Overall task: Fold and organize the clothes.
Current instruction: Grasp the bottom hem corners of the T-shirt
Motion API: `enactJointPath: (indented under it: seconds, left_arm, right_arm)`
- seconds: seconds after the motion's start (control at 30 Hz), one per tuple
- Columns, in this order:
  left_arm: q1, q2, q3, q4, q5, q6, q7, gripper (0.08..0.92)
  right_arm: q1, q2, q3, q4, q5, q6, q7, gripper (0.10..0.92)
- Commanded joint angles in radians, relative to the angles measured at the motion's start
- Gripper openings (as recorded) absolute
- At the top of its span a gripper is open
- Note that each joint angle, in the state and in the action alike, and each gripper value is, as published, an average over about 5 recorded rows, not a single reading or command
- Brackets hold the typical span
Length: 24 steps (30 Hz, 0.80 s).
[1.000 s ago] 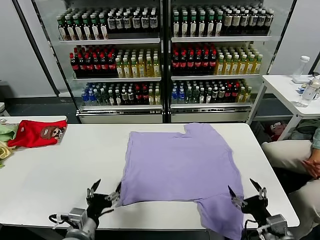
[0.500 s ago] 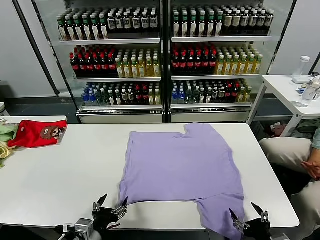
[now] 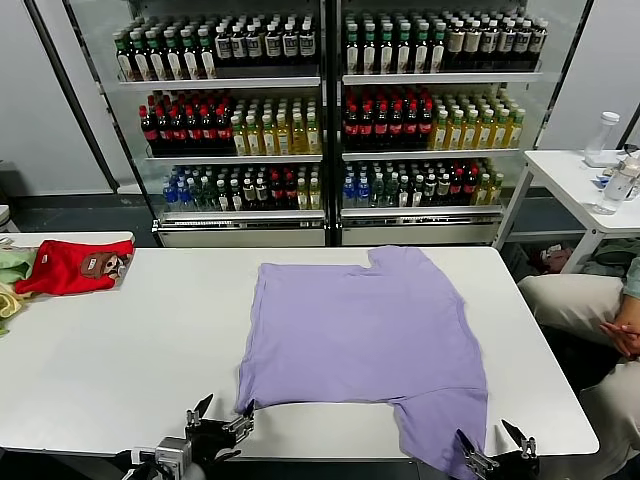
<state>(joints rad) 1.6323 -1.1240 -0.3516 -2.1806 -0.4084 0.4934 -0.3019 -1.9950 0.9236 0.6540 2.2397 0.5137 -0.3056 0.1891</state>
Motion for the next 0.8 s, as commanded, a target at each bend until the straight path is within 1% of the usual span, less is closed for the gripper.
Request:
enactJointPath:
  seconds: [0.03, 0.27, 0.63, 0.73, 0.8]
  left_arm:
    - [0.003, -0.003, 0.002, -0.003, -0.008, 0.003, 0.012, 0.772]
    - [0.005, -0.009, 0.01, 0.003, -0.001, -0.009, 0.011, 0.576]
    - [0.013, -0.024, 0.008, -0.003, 0.006, -0.023, 0.018, 0.255]
    - [0.012, -0.021, -0.013, -0.011, 0.001, -0.032, 0.027, 0.17]
    - [0.013, -0.014, -0.04, -0.021, -0.009, -0.034, 0.036, 0.125]
  right_arm:
    - [-0.009, 0.002, -0.004, 0.0, 0.028, -0.015, 0.008, 0.681]
    - [0.009, 0.0, -0.009, -0.01, 0.075, -0.011, 0.0, 0.5]
    - [0.043, -0.008, -0.019, -0.01, 0.098, 0.005, -0.015, 0.18]
    - [0.062, -0.021, -0.001, 0.015, 0.104, 0.01, -0.02, 0.124]
    - [0.061, -0.034, 0.02, 0.04, 0.128, 0.01, -0.021, 0.114]
